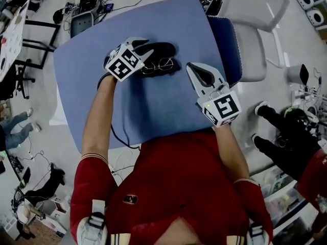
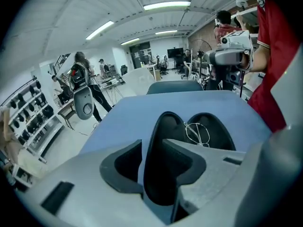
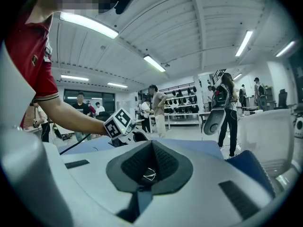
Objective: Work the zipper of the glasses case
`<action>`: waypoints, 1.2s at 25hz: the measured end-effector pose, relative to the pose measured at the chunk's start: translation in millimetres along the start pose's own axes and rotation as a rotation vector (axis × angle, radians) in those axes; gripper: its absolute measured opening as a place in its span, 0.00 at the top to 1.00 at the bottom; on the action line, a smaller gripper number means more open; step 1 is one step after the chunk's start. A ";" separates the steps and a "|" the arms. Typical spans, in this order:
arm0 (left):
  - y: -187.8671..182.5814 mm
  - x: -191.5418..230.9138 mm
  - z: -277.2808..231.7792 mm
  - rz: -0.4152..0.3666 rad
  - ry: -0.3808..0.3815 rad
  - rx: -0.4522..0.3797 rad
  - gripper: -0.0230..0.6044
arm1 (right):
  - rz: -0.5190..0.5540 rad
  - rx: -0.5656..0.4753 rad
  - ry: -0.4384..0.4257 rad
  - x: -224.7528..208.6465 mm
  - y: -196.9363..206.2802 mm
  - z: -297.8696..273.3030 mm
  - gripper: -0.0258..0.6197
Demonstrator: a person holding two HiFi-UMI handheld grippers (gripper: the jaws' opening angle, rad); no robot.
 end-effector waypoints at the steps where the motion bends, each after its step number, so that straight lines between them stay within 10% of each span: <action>1: 2.0 -0.6 -3.6 -0.006 0.010 0.011 0.78 | -0.001 0.000 0.005 -0.4 1.1 1.3 0.96; 30: -38.4 -84.8 49.3 -0.247 -0.127 0.032 0.88 | 0.008 0.037 -0.034 12.7 26.2 25.3 0.96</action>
Point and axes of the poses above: the fingertips, and each gripper's own axes: z backward along the fingers, x to its left, y out of its underside, the point moved 3 cm from there along z, backward along the fingers, and after that the axes turned 12 degrees about -z, right-handed, at the moved point
